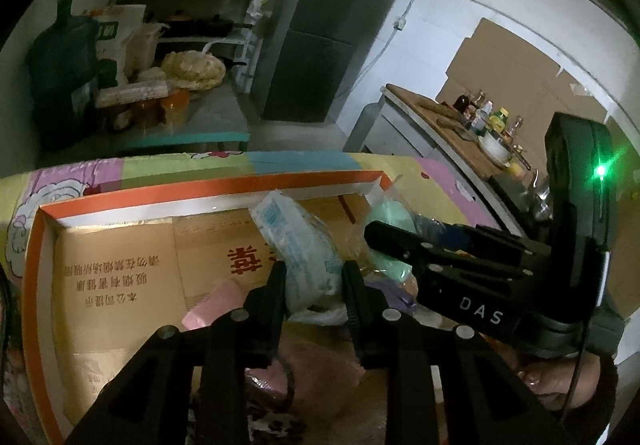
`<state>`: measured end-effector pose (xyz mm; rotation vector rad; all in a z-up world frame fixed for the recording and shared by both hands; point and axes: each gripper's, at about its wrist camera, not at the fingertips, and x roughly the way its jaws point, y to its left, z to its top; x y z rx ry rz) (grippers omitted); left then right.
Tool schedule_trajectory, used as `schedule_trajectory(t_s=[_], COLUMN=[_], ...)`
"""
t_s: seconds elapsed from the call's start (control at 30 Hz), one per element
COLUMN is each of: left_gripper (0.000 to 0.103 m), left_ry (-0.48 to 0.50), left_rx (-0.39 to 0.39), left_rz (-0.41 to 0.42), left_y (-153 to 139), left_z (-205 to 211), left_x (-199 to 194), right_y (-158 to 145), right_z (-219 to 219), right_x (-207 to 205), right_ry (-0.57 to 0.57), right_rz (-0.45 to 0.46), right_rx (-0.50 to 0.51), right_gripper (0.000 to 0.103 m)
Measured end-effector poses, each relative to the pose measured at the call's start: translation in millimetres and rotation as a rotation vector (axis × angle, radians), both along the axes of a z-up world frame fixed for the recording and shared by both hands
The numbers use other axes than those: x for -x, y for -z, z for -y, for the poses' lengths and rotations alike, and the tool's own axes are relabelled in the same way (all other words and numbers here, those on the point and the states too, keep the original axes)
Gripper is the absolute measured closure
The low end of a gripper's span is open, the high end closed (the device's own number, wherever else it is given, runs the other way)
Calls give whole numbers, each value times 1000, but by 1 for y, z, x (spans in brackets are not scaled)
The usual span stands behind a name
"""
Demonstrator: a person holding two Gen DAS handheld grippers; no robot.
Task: Organize soft objects
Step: 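Lower into the box and open the left tool while the right tool releases the green ball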
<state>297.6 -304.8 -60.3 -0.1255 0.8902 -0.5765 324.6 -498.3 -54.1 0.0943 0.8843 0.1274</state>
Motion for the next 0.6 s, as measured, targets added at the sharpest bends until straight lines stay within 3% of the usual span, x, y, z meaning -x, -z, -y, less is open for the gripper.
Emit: schedule_trajectory(t_s=[0.2,0.37,0.6], left_gripper=[68,45,40], left_ry=[-9,-19,-27], left_rx=[-4,0,-8], left_rz=[-2,27,56], left_y=[0,-6,-15], left_z=[-3,-4,-5], left_x=[-1,5,11], right_y=[0,-1,-4], right_z=[2,3,4], right_x=[0,0,5], right_ry=[-1,-1,13], right_rz=[-8,0,30], right_rx=[-6,-15,-33], right_gripper=[58,46,45])
